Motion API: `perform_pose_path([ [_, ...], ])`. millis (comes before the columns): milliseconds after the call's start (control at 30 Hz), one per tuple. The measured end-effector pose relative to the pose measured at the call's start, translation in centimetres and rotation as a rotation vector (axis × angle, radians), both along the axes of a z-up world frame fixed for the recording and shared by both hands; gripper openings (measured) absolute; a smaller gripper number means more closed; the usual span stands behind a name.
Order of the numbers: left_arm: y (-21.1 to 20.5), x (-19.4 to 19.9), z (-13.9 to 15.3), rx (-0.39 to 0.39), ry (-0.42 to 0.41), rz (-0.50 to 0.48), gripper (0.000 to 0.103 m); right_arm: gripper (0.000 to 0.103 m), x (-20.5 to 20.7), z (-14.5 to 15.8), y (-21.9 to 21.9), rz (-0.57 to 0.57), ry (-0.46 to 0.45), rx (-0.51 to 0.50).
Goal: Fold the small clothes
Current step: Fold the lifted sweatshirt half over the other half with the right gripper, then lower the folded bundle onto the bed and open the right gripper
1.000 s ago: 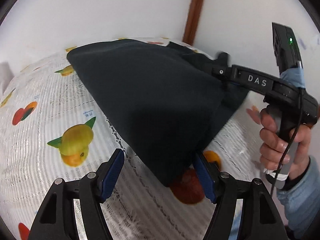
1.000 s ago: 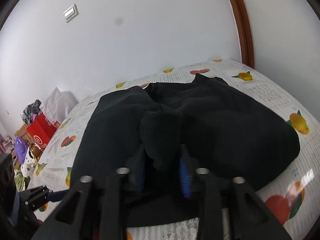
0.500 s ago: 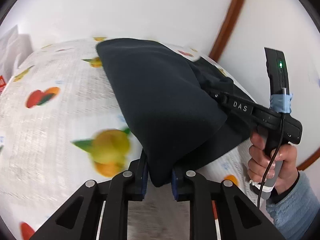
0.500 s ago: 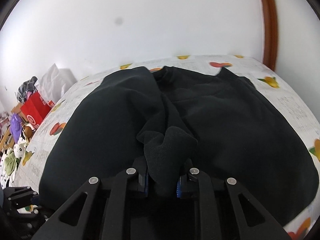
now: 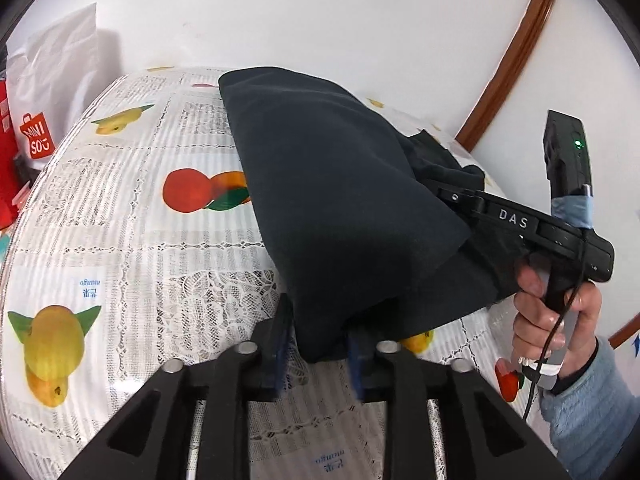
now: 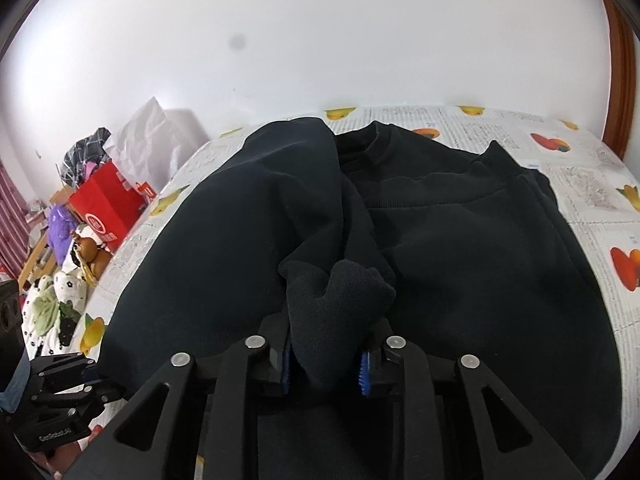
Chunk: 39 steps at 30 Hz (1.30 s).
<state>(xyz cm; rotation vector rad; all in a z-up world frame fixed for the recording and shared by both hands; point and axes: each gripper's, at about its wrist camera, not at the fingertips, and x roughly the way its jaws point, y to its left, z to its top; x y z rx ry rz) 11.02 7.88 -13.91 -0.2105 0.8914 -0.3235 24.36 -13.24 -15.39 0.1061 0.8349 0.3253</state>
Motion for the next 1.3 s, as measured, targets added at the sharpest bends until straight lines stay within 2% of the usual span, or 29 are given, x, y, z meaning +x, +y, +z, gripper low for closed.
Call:
perform_pose_path([
  [33,-0.2,0.2,0.0,0.001,-0.007,-0.010,0.049,0.037,0.0,0.0,-0.1,-0.006,0.002,-0.001],
  [67,-0.6,0.4,0.0,0.011,-0.011,-0.016,0.062,0.048,0.2,0.1,0.0,-0.009,0.004,0.005],
  [100,-1.3,0.5,-0.1,0.024,-0.014,-0.022,0.062,0.057,0.3,0.0,-0.1,-0.017,0.010,0.021],
  [167,-2.4,2.1,-0.7,0.057,0.007,-0.011,0.062,0.061,1.0,-0.3,0.1,-0.032,0.015,0.054],
  [200,-3.1,2.7,-1.3,0.111,0.037,0.011,0.060,0.061,1.4,-0.5,0.2,-0.044,0.019,0.072],
  [233,-3.2,2.7,-1.2,0.139,0.011,0.021,0.060,0.061,1.9,-0.8,0.4,-0.060,0.022,0.095],
  [267,-3.8,2.6,-1.4,0.179,0.000,0.029,0.058,0.057,2.2,-1.0,0.5,-0.072,0.027,0.108],
  [300,-4.1,2.5,-1.4,0.197,-0.004,0.035,0.057,0.039,2.6,-1.2,0.6,-0.079,0.032,0.126],
  [367,-4.1,2.4,-1.4,0.191,-0.003,0.061,0.055,0.019,2.9,-0.8,0.8,-0.078,0.004,0.122],
  [400,-3.9,2.3,-1.5,0.189,-0.003,0.072,0.053,0.016,2.8,-0.1,0.7,-0.072,-0.022,0.099],
  [500,-3.9,2.6,-1.3,0.191,-0.005,0.080,0.052,0.011,0.9,2.6,-1.7,-0.067,-0.146,0.122],
  [567,-3.9,2.4,-1.3,0.202,-0.011,0.078,0.053,0.010,-1.9,4.9,-4.8,-0.120,-0.264,0.141],
  [633,-4.1,2.4,-1.5,0.204,-0.013,0.070,0.053,0.010,-4.0,5.5,-7.2,-0.177,-0.306,0.133],
  [667,-4.1,2.4,-1.4,0.211,-0.017,0.065,0.053,0.010,-4.8,5.2,-8.3,-0.198,-0.303,0.129],
  [767,-4.4,2.1,-1.4,0.231,-0.025,0.065,0.054,0.010,-5.4,1.7,-9.6,-0.213,-0.179,0.052],
  [833,-4.8,1.9,-1.2,0.225,-0.026,0.061,0.054,0.013,-5.2,-0.3,-9.7,-0.214,-0.110,0.039],
  [867,-5.4,2.6,-1.3,0.215,-0.037,0.044,0.052,0.016,-5.1,-0.6,-9.9,-0.215,-0.097,0.057],
  [933,-6.2,1.5,-0.5,0.191,-0.069,-0.002,0.056,0.024,-4.9,-0.5,-10.1,-0.223,-0.098,0.104],
  [967,-7.1,1.2,-0.1,0.185,-0.081,-0.025,0.061,0.039,-4.7,-0.3,-10.2,-0.227,-0.094,0.115],
  [1000,-7.7,1.2,0.1,0.192,-0.084,-0.035,0.061,0.051,-4.2,-0.2,-10.1,-0.227,-0.087,0.123],
  [1100,-9.6,2.1,-0.4,0.204,-0.051,-0.040,0.061,0.053,-2.5,-0.3,-9.7,-0.213,-0.056,0.141],
  [1133,-9.9,2.2,-0.7,0.212,-0.038,-0.035,0.061,0.052,-2.1,-0.5,-9.5,-0.222,-0.043,0.125],
  [1167,-10.1,2.4,-1.0,0.225,-0.026,-0.033,0.062,0.043,-1.5,-0.8,-9.2,-0.233,-0.032,0.119],
  [1200,-10.4,2.5,-1.4,0.239,-0.018,-0.026,0.063,0.021,-1.1,-0.9,-9.2,-0.234,-0.031,0.129],
  [1233,-10.6,2.3,-1.5,0.244,-0.029,-0.020,0.064,0.013,-1.0,-0.9,-9.0,-0.228,-0.027,0.135],
  [1300,-10.8,2.1,-1.5,0.258,-0.028,-0.010,0.064,0.008,-0.7,-0.2,-8.9,-0.196,-0.046,0.129],
])
